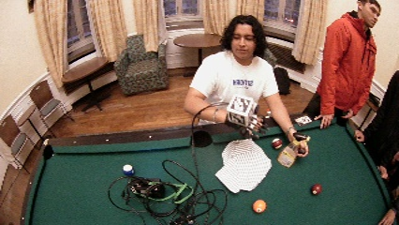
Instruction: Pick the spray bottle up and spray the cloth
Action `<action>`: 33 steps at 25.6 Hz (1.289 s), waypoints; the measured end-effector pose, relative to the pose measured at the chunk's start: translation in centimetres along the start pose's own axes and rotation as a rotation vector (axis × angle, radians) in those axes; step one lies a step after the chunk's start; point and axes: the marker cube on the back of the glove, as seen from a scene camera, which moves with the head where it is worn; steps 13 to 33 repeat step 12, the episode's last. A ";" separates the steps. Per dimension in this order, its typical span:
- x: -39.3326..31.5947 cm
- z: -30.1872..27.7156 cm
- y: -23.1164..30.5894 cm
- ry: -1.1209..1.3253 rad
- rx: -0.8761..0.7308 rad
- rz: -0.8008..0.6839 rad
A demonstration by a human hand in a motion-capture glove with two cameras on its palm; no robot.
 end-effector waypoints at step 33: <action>-2.3 -3.7 2.6 0.062 -0.010 -0.058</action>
